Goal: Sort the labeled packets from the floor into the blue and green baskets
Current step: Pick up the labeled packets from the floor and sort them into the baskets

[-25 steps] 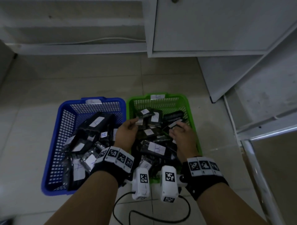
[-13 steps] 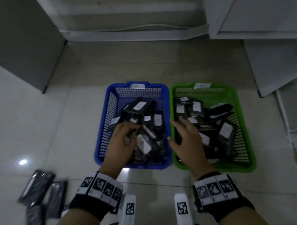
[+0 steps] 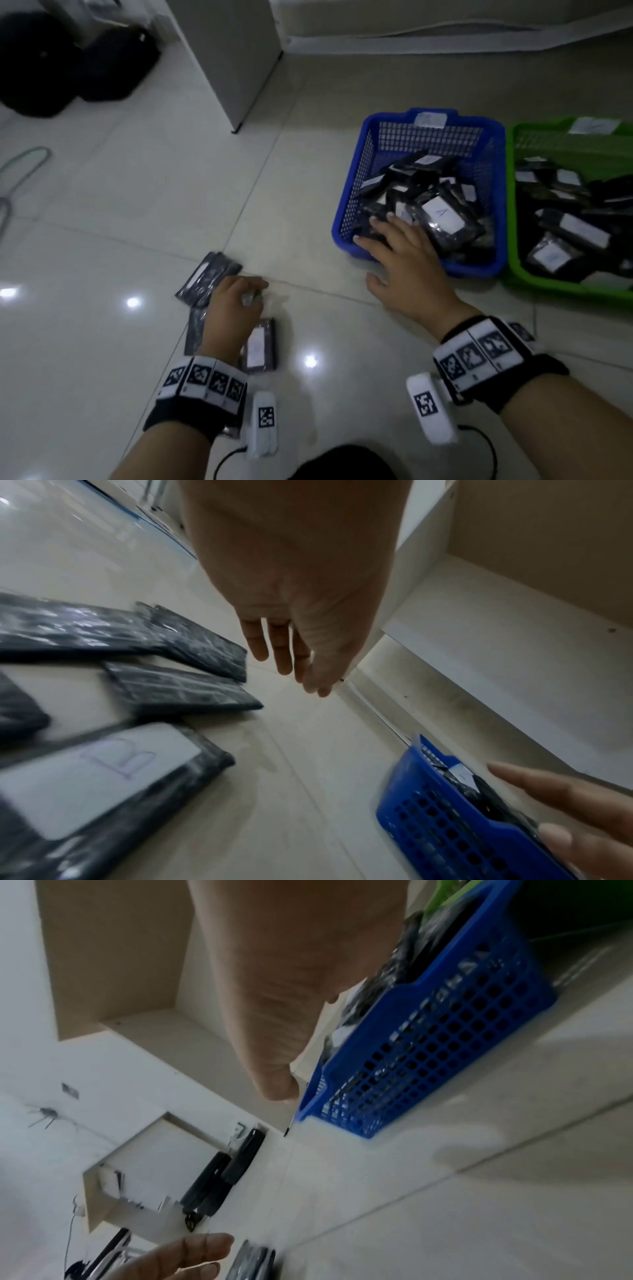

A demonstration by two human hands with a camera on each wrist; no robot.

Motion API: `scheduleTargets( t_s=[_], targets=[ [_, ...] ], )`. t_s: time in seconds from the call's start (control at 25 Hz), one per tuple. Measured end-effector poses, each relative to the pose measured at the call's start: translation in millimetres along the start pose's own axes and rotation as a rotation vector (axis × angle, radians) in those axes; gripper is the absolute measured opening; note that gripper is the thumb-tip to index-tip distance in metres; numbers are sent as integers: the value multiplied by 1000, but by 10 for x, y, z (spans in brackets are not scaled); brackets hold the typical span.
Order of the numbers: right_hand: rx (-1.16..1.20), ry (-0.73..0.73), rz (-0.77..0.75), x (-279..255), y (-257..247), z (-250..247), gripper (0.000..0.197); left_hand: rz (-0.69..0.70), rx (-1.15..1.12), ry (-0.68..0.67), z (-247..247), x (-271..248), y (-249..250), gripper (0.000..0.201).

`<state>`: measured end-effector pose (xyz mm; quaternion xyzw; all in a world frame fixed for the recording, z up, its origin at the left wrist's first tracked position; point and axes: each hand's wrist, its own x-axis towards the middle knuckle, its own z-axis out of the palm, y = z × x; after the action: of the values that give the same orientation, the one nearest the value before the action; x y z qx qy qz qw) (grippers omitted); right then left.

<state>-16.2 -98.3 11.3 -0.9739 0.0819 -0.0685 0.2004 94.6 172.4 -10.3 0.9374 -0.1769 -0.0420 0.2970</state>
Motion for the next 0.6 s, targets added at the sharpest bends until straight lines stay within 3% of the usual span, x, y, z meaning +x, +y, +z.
scheduleTargets(
  t_s=[0.12, 0.24, 0.36, 0.48, 0.6],
  targets=[
    [80, -131, -63, -77, -401, 164, 50, -96, 61, -163, -152, -245, -354, 33],
    [129, -291, -68, -124, -680, 244, 45, 15, 223, -398, -107, -350, -481, 68],
    [121, -378, -81, -126, -875, 327, 43, 94, 466, -501, -78, -383, -413, 80],
    [124, -453, -52, -141, -960, 377, 44, 90, 577, -508, -92, -311, -346, 68],
    [193, -487, -1, -133, -1030, 348, 51, 1, 244, -478, -204, -181, -246, 28]
  ],
)
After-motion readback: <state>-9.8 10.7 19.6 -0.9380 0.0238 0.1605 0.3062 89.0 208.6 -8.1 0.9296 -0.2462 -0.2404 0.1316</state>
